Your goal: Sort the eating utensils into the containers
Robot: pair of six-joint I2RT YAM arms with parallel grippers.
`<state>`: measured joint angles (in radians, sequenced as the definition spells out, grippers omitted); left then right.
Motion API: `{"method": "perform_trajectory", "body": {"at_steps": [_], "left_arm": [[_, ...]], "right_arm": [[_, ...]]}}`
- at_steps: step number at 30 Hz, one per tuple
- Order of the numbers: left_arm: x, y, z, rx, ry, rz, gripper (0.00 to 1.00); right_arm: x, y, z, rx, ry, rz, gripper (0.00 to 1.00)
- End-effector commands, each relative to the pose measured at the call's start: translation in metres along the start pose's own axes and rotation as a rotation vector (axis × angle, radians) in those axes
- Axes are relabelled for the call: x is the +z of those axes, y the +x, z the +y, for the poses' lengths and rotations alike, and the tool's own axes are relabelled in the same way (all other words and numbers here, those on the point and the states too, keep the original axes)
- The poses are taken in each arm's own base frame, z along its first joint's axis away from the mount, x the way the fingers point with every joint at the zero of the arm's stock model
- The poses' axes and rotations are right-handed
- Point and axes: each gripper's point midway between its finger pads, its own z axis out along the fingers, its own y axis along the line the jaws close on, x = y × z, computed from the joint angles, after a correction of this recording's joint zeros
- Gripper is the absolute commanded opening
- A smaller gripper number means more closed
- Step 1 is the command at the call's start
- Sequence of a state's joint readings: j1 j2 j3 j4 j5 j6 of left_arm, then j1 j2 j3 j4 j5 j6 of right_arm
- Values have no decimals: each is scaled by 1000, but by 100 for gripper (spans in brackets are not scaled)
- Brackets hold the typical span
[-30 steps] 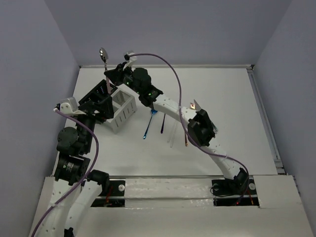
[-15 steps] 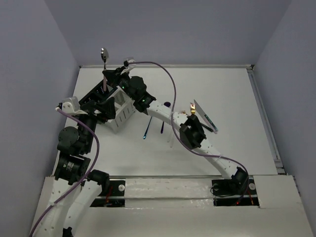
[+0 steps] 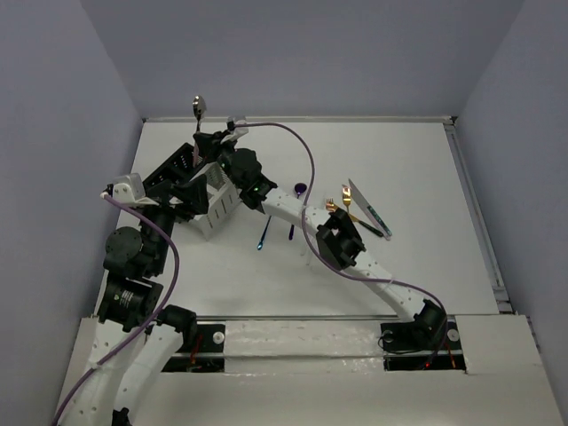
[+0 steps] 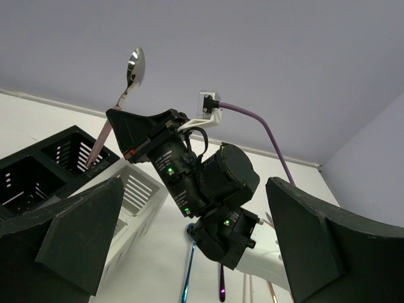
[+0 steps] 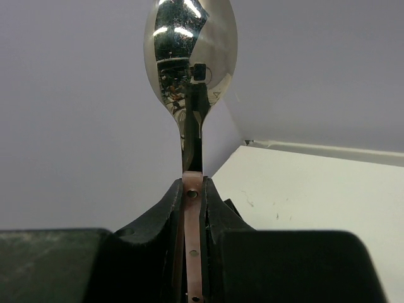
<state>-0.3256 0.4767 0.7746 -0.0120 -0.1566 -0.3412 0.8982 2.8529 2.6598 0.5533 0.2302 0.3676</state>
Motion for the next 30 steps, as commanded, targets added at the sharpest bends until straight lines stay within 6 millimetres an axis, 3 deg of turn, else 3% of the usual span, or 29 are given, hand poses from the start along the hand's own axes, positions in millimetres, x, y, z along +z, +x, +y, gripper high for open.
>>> {"method": "perform_trajectory", "body": {"at_steps": [1, 3, 6, 7, 10, 11, 12, 15, 21, 22, 24, 25, 30], "left_arm": [[-2, -28, -14, -2, 49, -77, 99], [-2, -28, -14, -3, 48, -79, 99], [-2, -28, -14, -3, 51, -79, 99], [-2, -27, -15, -3, 54, -78, 99], [-3, -29, -15, -4, 56, -82, 99], [-3, -28, -15, -3, 57, -80, 99], [-3, -28, -16, -5, 59, -81, 99], [-4, -29, -16, -6, 60, -83, 99], [-6, -32, -13, -1, 53, -98, 99], [-7, -33, -13, -3, 51, -101, 99], [-7, -34, -13, -3, 49, -105, 99], [-8, -34, -13, -3, 50, -108, 99], [-10, -35, -12, -3, 47, -112, 99]], "right_arm": [[5, -42, 20, 35, -35, -144, 0], [5, -38, 19, 25, -36, -131, 1], [3, -29, 19, 5, -48, -102, 20], [3, -31, 21, -7, -57, -97, 32], [3, -34, 28, -30, -85, -79, 55], [4, -44, 34, -35, -95, -87, 56], [3, -41, 33, -51, -98, -70, 62], [3, -52, 42, -72, -120, -60, 70], [-5, -55, 49, -86, -151, -16, 82], [-6, -72, 57, -84, -159, -34, 85], [-11, -69, 57, -98, -168, 0, 91], [-12, -82, 65, -111, -187, 1, 93], [-26, -110, 76, -142, -185, 54, 100]]}}
